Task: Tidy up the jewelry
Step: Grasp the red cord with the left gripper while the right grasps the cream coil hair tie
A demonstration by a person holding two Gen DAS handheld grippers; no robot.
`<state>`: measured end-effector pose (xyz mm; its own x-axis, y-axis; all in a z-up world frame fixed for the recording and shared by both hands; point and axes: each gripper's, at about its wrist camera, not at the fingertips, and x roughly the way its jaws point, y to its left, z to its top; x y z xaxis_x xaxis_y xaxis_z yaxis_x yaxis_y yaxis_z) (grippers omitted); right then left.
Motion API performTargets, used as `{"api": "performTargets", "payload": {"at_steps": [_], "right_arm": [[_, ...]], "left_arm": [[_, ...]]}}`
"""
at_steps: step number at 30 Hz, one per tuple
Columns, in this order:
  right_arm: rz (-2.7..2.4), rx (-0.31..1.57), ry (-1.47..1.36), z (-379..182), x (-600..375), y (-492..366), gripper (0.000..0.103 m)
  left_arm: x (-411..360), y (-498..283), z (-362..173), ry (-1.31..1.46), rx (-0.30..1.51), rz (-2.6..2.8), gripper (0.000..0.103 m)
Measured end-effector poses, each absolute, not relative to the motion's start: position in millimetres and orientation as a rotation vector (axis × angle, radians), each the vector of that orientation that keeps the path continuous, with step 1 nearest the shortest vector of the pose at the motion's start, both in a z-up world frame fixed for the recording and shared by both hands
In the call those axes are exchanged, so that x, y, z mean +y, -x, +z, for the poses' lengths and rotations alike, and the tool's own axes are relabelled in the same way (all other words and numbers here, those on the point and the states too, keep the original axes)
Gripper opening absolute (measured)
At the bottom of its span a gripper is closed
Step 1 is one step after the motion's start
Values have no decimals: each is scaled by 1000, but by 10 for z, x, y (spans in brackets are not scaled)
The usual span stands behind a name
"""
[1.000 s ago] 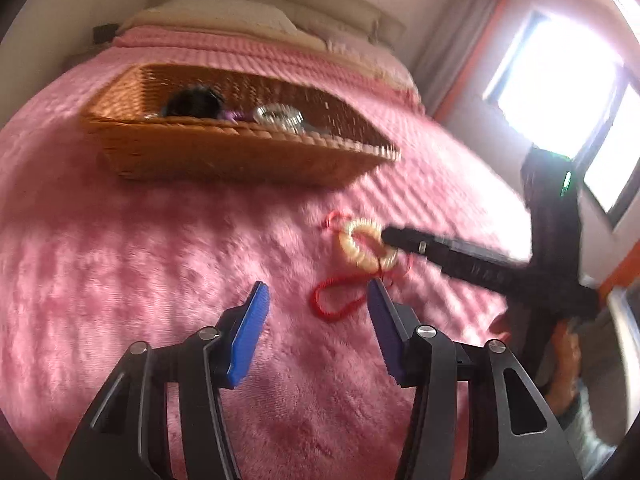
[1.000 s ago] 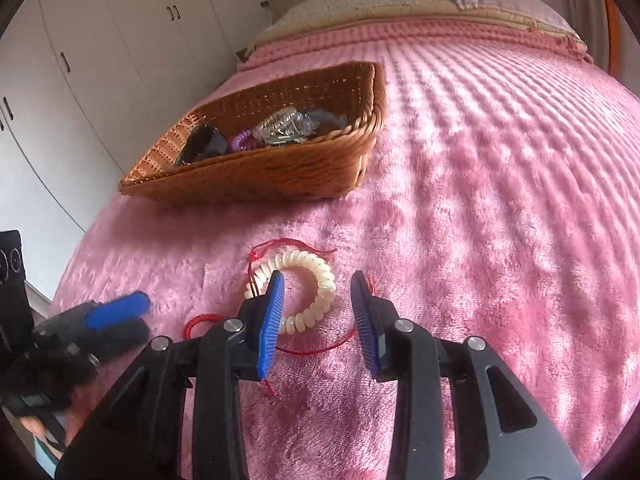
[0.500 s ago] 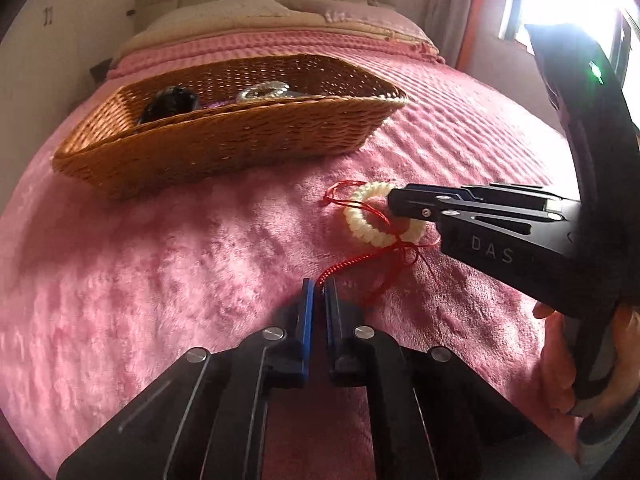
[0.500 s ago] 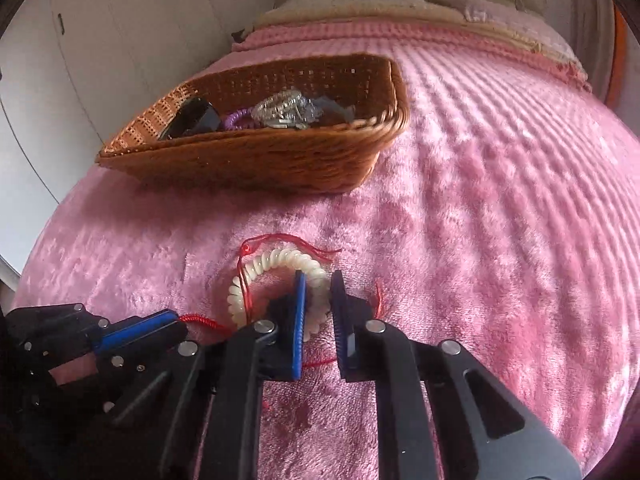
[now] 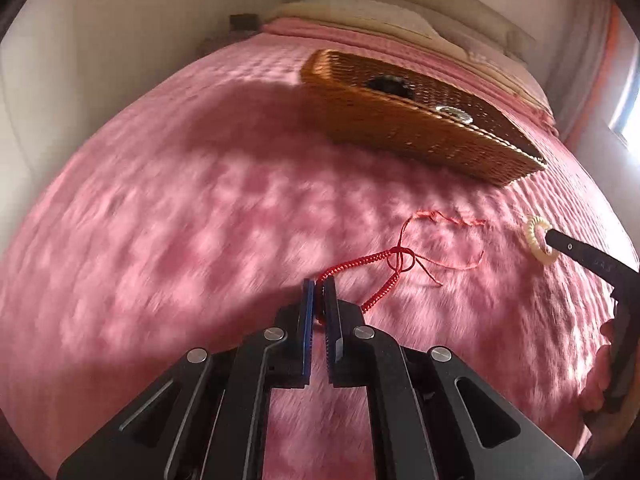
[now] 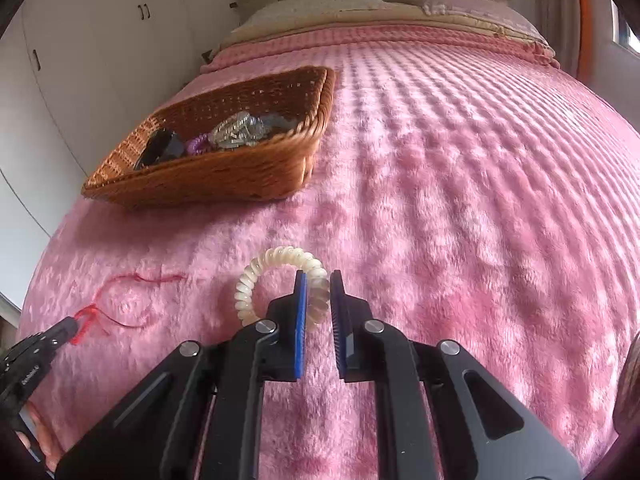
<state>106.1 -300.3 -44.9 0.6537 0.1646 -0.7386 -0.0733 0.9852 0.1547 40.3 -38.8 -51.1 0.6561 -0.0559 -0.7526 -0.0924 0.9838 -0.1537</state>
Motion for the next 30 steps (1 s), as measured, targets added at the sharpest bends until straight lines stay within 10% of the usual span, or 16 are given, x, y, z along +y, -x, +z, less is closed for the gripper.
{"api": "performTargets", "payload": {"at_steps": [10, 26, 30], "right_arm": [[183, 869, -99, -487, -2936, -905, 10], [243, 896, -123, -541, -2946, -928, 11], [270, 908, -211, -554, -3065, -962, 25]], "left_arm": [[-621, 146, -523, 188, 868, -133, 31], [-794, -95, -500, 121, 866, -261, 43], [-918, -153, -553, 32, 843, -211, 41]]}}
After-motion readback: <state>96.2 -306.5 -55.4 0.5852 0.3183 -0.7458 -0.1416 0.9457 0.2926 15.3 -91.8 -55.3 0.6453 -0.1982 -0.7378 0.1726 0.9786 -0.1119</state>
